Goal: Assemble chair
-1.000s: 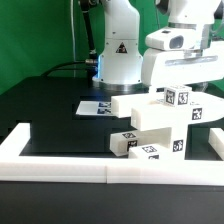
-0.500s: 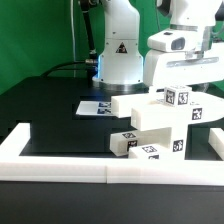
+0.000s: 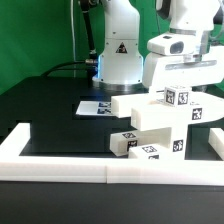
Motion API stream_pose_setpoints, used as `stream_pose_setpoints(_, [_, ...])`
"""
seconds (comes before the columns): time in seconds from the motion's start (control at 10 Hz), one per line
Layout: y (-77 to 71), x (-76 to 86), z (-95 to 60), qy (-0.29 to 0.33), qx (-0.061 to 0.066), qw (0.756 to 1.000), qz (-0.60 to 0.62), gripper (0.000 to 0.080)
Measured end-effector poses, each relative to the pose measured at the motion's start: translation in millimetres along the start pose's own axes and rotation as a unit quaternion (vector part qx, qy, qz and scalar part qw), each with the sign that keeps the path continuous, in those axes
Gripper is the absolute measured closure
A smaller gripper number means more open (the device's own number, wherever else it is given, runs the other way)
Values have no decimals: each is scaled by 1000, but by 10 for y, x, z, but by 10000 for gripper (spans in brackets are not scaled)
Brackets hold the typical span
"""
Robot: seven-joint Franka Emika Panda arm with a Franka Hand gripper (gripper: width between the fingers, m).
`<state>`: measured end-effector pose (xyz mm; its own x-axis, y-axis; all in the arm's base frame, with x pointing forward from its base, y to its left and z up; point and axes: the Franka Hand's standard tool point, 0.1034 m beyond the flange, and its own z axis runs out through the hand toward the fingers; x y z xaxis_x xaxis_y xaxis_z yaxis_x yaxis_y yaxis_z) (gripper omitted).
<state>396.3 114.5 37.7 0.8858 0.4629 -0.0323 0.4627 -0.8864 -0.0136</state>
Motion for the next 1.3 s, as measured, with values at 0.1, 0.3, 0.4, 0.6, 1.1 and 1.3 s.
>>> stream_pose_setpoints(0.1, [3,-1,0,0,0,1000,2,150])
stream_pose_setpoints(0.3, [13,-5,6,-1,0,1000,2,150])
stream_pose_setpoints(0.4, [39,-25,33,-4,-1,1000,5,150])
stream_pose_setpoints(0.6, [92,-51,53,-6,0,1000,10,150])
stream_pose_setpoints(1.1, [117,-80,127,-14,-1,1000,18,150])
stream_pose_setpoints(1.3, [119,-79,127,-14,-1,1000,19,150])
